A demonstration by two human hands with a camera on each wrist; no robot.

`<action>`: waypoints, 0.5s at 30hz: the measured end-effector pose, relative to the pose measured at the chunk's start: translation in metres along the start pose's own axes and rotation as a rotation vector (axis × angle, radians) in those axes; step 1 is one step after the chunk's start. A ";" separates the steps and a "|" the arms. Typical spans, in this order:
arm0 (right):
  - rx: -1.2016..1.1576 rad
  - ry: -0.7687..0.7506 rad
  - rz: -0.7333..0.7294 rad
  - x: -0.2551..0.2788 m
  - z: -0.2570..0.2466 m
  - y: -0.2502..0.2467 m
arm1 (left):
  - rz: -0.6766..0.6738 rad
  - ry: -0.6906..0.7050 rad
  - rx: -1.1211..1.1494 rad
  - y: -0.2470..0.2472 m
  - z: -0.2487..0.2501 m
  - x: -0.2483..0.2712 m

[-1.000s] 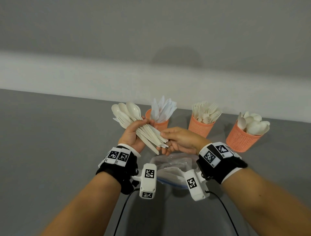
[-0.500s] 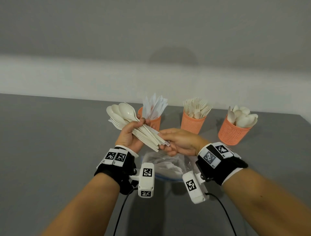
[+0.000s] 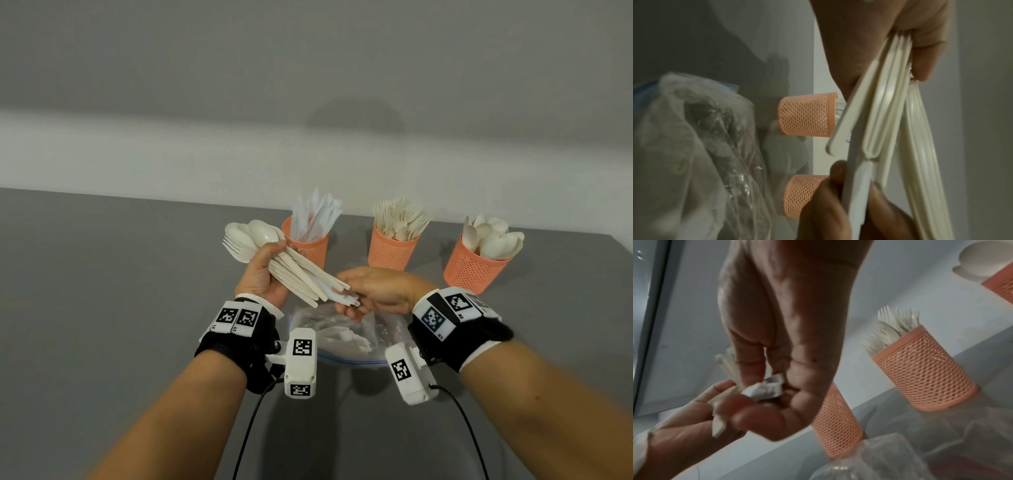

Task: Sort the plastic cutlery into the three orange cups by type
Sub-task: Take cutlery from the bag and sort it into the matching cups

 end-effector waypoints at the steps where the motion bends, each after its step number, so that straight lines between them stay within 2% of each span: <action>1: -0.014 -0.002 -0.028 -0.001 -0.002 0.004 | -0.006 -0.018 -0.016 0.002 -0.002 0.001; 4: -0.106 -0.025 -0.096 -0.005 -0.004 0.017 | -0.024 -0.053 -0.027 0.007 -0.007 0.003; 7: -0.116 -0.019 -0.115 -0.004 0.000 0.011 | -0.012 -0.020 -0.025 0.009 0.002 0.005; 15: -0.098 0.071 -0.166 0.004 0.009 0.001 | 0.130 -0.025 -0.082 -0.004 0.006 0.008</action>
Point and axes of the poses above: each hand's wrist, its own x-axis away from the middle knuckle, its own y-axis out of the palm, z = x × y, the point moved 9 cm from there along -x, towards the middle knuckle, and after that the axes turned 6 degrees about -y, right-handed, at the moved point
